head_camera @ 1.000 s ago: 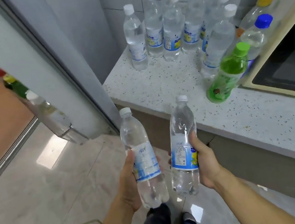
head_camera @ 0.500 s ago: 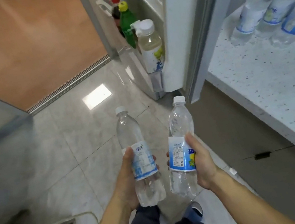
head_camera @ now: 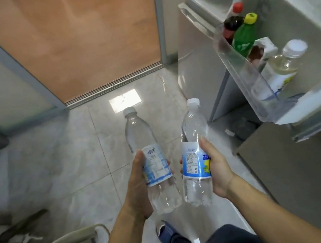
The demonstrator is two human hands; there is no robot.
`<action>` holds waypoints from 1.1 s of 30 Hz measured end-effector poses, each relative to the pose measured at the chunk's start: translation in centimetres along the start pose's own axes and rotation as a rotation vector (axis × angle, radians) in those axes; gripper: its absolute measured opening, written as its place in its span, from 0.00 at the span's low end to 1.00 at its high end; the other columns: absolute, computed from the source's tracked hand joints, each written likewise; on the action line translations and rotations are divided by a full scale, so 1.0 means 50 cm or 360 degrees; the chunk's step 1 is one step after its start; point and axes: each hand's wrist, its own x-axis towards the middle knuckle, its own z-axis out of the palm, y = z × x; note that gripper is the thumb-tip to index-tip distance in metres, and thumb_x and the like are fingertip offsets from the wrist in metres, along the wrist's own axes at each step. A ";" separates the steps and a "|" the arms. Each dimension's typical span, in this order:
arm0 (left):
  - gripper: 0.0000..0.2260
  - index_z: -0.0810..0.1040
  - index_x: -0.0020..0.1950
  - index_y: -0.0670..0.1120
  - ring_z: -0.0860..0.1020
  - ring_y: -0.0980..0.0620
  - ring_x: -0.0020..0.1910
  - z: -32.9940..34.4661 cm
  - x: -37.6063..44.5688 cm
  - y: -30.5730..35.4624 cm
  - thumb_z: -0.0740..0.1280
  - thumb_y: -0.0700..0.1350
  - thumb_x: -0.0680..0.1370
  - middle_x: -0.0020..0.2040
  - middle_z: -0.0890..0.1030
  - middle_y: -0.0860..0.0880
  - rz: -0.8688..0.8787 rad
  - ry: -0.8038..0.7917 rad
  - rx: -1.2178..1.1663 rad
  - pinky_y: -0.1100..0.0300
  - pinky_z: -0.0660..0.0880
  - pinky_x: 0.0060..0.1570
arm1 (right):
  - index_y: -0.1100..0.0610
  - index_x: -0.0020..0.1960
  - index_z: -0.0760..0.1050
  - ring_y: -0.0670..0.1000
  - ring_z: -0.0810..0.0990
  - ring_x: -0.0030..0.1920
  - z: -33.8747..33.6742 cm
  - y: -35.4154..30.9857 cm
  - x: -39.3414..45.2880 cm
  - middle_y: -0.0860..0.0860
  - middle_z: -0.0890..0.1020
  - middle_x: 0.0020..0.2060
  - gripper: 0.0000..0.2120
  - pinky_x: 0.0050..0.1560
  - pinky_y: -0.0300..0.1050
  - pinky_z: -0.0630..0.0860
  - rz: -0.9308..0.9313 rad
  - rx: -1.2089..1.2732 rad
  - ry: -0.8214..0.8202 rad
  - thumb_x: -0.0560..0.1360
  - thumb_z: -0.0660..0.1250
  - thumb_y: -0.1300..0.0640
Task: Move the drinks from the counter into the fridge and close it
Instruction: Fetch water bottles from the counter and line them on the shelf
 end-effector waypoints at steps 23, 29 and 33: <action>0.26 0.77 0.59 0.49 0.85 0.48 0.39 0.024 0.521 0.506 0.67 0.65 0.70 0.42 0.86 0.47 0.0112 0.0059 0.0281 0.52 0.81 0.37 | 0.56 0.56 0.82 0.57 0.87 0.47 0.237 -0.391 0.544 0.58 0.86 0.47 0.33 0.43 0.46 0.83 -0.0092 0.0059 0.0025 0.66 0.64 0.31; 0.29 0.77 0.58 0.47 0.84 0.48 0.40 0.096 0.687 0.624 0.62 0.66 0.67 0.42 0.85 0.47 0.0029 -0.0083 0.0407 0.51 0.80 0.40 | 0.54 0.53 0.83 0.58 0.87 0.47 0.237 -0.521 0.670 0.59 0.87 0.47 0.29 0.41 0.46 0.83 -0.0183 0.0141 0.0179 0.67 0.65 0.32; 0.30 0.80 0.55 0.47 0.85 0.47 0.41 0.135 0.811 0.693 0.63 0.68 0.65 0.43 0.86 0.46 -0.0069 -0.0151 0.0540 0.51 0.81 0.41 | 0.53 0.50 0.85 0.58 0.87 0.46 0.239 -0.577 0.750 0.58 0.87 0.47 0.29 0.46 0.49 0.84 -0.0212 0.0197 0.0350 0.65 0.65 0.31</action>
